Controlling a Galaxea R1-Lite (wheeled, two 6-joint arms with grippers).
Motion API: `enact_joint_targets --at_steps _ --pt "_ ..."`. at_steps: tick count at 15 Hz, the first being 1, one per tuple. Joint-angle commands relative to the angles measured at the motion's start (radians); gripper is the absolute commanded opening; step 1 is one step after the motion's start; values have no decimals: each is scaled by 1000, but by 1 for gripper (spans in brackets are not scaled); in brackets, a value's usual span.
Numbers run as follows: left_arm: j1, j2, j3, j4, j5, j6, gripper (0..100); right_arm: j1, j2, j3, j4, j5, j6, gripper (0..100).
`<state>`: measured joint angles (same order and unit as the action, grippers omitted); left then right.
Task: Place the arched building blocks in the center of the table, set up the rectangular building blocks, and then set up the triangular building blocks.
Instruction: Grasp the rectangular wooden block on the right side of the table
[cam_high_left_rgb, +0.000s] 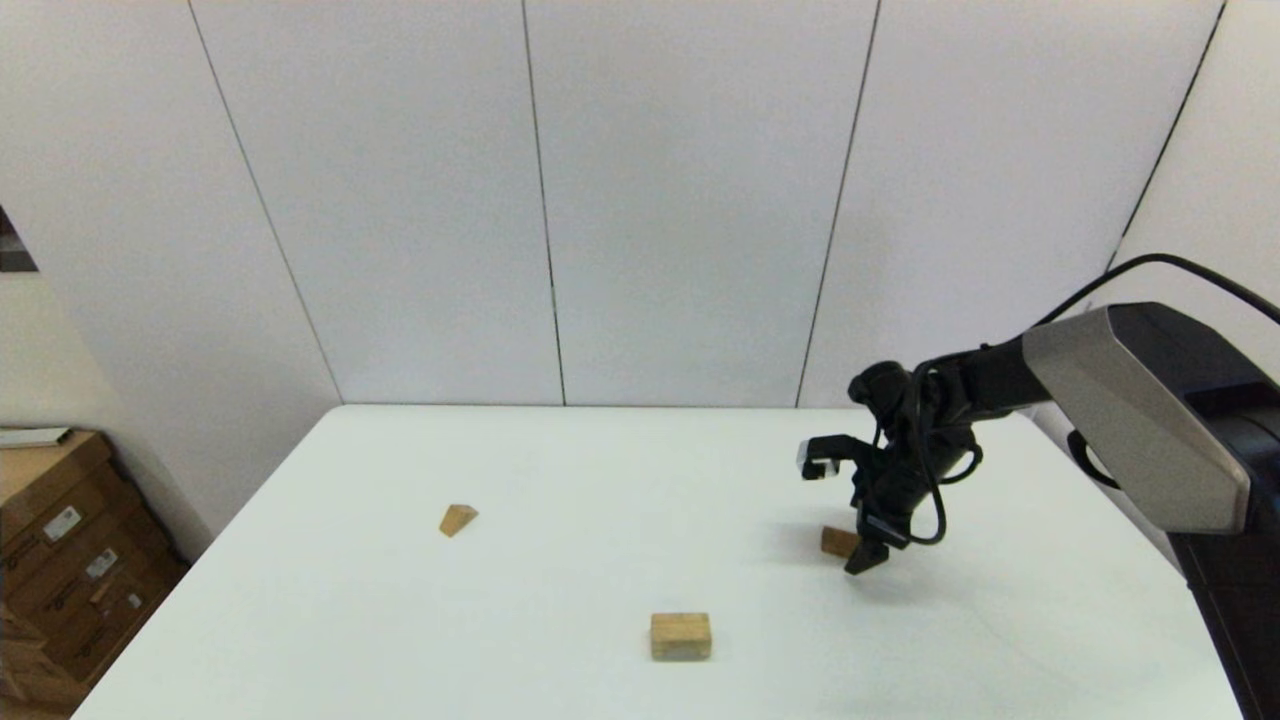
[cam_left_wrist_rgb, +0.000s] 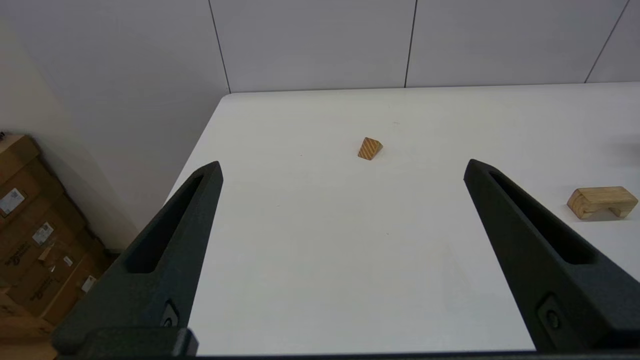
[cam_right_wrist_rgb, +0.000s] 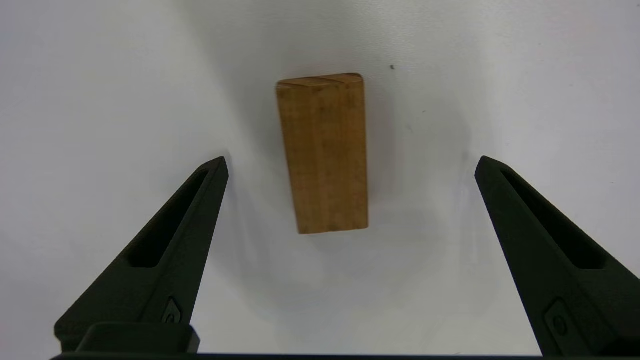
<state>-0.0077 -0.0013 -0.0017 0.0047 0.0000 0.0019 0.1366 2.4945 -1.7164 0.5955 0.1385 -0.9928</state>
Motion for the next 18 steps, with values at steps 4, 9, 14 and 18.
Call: enact_joint_targets --at_steps 4,9,14,18 --pt "0 1 0 0 0 0 100 1 15 -6 15 -5 -21 100" --pt "0 1 0 0 0 0 100 1 21 -22 17 -2 -24 100" --pt "0 1 0 0 0 0 100 1 43 -98 129 4 -32 100" --pt "0 1 0 0 0 0 100 1 55 -100 130 6 -33 100"
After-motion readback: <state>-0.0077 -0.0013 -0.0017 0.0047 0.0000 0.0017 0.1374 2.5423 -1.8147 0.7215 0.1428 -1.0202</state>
